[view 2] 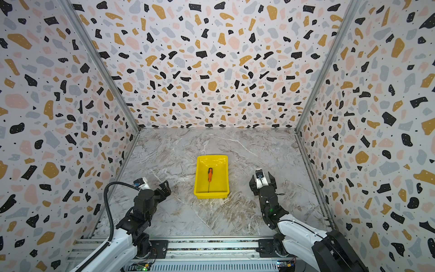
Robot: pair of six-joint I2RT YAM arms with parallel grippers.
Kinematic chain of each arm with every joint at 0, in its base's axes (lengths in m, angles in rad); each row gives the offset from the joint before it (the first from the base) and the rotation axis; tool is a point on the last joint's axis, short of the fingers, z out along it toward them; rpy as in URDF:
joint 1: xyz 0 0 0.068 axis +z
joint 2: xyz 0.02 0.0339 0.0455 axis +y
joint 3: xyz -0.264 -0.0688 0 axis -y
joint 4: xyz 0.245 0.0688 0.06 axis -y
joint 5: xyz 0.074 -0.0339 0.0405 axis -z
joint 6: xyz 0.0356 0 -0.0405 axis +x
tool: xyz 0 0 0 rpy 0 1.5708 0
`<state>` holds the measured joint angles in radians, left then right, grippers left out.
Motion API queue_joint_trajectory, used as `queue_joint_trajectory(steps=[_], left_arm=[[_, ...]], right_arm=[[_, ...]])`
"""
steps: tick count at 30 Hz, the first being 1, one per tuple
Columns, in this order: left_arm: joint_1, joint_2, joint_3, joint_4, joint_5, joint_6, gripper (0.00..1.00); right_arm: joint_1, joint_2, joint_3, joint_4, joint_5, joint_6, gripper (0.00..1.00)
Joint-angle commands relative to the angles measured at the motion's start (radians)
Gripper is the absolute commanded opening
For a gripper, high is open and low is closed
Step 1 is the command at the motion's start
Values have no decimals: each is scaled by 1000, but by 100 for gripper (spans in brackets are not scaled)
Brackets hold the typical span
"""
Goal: Put the screwdriver in the bin
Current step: Reset both arms
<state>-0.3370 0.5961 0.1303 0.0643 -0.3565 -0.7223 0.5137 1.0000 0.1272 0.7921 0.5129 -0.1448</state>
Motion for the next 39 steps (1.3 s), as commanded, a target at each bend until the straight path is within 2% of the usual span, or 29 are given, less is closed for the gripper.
queue_joint_trajectory(steps=[1,6,10,18,23,24,27,29,30,31,39], left_arm=[[-1,1,-4,20,-11,-3,100],[-1,5,-4,26,-12,-3,100],[-1,9,-3,23,-12,-4,100],[-2,18,-3,32,-11,-4,100],[-3,25,0,28,-7,-3,100],[-2,26,0,27,-6,-4,100],[-3,23,-1,26,-5,-4,100],[-2,22,-1,27,-5,-4,100],[-1,21,-1,28,-6,-3,100],[-1,23,-1,27,-6,-5,100],[-2,24,-6,34,-1,-10,100]], right_arm=[[-42,53,-5,179,-5,-36,81],[-86,216,-22,354,-13,25,81],[-110,309,6,439,-12,-4,82],[-212,350,75,358,-100,44,86],[-219,367,95,340,-83,52,90],[-221,379,85,376,-68,49,90],[-248,468,3,667,-18,54,90],[-252,441,11,608,-29,78,89],[-259,432,18,574,-40,89,92],[-268,433,23,567,-53,94,99],[-346,466,147,333,-179,146,99]])
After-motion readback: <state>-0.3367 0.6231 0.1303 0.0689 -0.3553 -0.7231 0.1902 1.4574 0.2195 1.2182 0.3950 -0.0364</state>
